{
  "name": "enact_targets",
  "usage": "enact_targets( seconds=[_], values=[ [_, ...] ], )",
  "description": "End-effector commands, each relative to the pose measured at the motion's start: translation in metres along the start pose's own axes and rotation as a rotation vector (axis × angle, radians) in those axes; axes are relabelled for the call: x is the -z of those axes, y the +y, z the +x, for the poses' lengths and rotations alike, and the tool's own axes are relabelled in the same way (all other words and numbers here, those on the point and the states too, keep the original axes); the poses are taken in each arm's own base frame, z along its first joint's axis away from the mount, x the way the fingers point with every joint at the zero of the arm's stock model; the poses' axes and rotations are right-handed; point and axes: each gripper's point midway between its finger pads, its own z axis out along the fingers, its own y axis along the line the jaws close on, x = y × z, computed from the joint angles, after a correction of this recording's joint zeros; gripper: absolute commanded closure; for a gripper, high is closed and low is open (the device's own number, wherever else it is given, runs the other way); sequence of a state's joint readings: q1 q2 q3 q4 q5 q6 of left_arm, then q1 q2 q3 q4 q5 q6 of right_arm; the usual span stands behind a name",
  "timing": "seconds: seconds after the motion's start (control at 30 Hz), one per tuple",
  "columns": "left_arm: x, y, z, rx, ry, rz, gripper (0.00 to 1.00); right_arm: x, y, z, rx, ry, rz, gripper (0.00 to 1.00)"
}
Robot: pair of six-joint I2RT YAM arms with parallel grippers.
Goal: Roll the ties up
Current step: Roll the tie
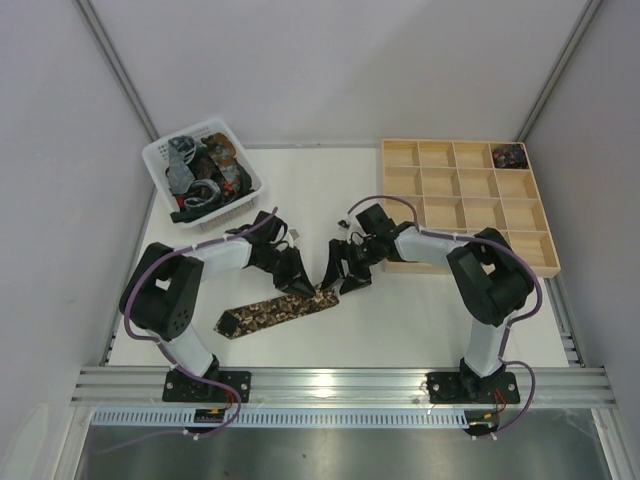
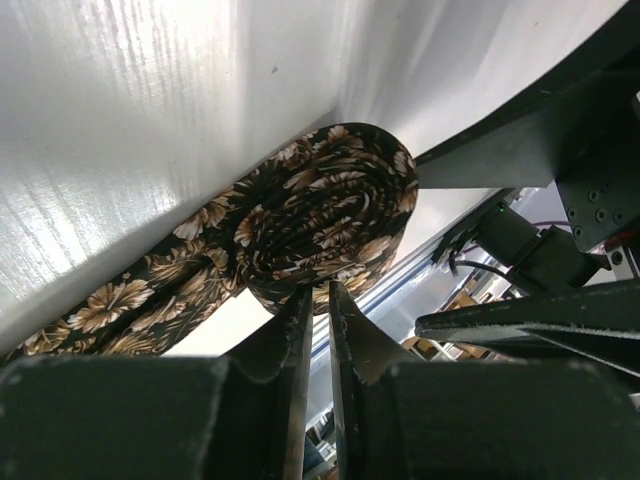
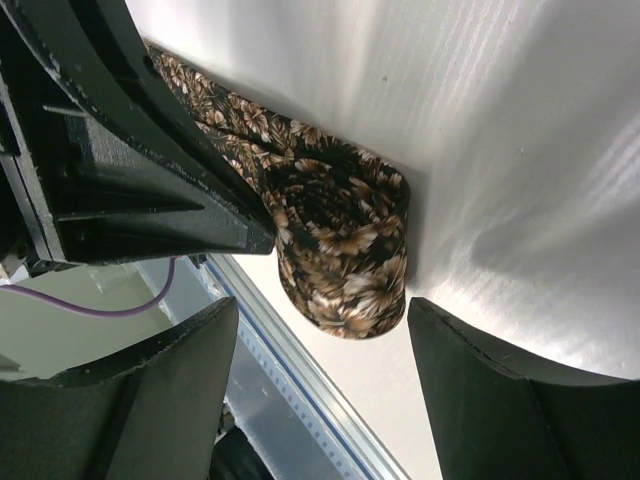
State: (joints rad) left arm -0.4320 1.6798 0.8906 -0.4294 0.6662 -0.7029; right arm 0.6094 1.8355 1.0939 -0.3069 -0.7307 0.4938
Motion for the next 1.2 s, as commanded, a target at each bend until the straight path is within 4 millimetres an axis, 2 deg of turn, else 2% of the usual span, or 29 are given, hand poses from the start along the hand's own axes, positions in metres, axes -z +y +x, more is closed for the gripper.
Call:
enact_targets(
  seconds=[0.0, 0.2, 0.53, 0.6, 1.0, 1.17],
  values=[
    [-0.003, 0.006, 0.004, -0.020, 0.011, 0.006, 0.83, -0.008, 0.005, -0.004, 0.036, 0.007, -0.067, 0.25],
    [-0.002, 0.015, 0.006, -0.007, 0.004, 0.000, 0.84, -0.018, -0.005, 0.004, 0.025, 0.028, -0.091, 0.30],
    [0.001, 0.019, 0.004, -0.007, 0.002, -0.002, 0.84, -0.027, 0.003, 0.011, -0.017, 0.045, -0.185, 0.37],
    [0.001, 0.019, 0.004, -0.006, 0.003, -0.004, 0.83, -0.030, 0.007, 0.006, -0.001, 0.028, -0.202, 0.39],
    [0.004, 0.009, 0.001, -0.027, 0.005, 0.024, 0.84, -0.026, 0.017, 0.002, -0.033, -0.005, -0.162, 0.68],
    [0.000, 0.008, 0.001, -0.025, 0.015, 0.027, 0.84, -0.019, 0.008, 0.007, -0.061, -0.017, -0.080, 0.81]
  ],
)
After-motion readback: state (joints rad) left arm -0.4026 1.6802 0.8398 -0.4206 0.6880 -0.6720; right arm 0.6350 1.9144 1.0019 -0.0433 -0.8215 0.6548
